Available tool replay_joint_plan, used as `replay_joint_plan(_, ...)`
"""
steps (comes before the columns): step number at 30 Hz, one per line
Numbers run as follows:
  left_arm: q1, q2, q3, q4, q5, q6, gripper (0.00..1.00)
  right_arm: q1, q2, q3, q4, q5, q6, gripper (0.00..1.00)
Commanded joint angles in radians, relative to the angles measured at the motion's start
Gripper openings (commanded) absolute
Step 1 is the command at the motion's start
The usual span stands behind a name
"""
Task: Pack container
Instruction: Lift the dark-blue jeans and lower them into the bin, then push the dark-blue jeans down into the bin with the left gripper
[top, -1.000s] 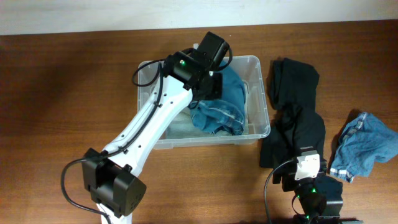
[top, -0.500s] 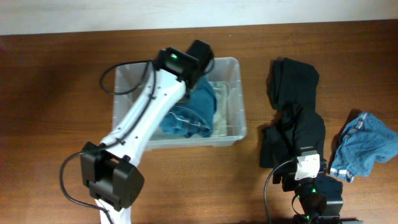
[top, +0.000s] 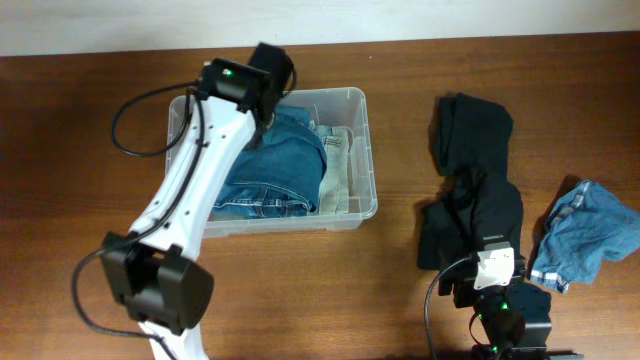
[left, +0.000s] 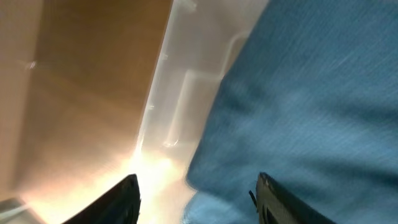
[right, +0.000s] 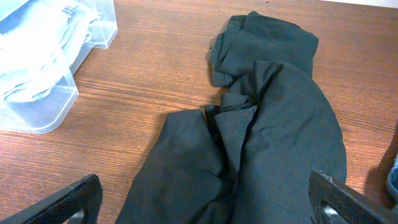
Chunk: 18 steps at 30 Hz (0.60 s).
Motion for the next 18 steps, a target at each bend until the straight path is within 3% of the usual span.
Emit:
replay_joint_plan(1,0.002,-0.069,0.037,0.179,0.329,0.285,0.53,-0.007,-0.008,-0.006,0.000,-0.005,-0.006,0.98)
replay_joint_plan(3,0.002,-0.046,0.014,0.271,0.426,0.409,0.53,-0.007,-0.008,-0.006,0.000,-0.005,-0.006,0.99)
replay_joint_plan(8,0.003,0.099,-0.055,0.320,0.419,0.686,0.53,-0.007,-0.008,-0.006,0.000,-0.005,-0.006,0.99)
replay_joint_plan(10,0.012,0.177,-0.081,0.313,0.402,0.690,0.53,-0.007,-0.008,-0.006,0.000,-0.005,-0.006,0.99)
replay_joint_plan(13,0.037,0.325,-0.104,0.304,0.444,0.689,0.45,-0.007,-0.008,-0.006,0.000,-0.005,-0.006,0.99)
replay_joint_plan(18,0.039,0.377,-0.092,0.247,0.440,0.690,0.36,-0.007,-0.008,-0.006,0.000,-0.005,-0.006,0.98)
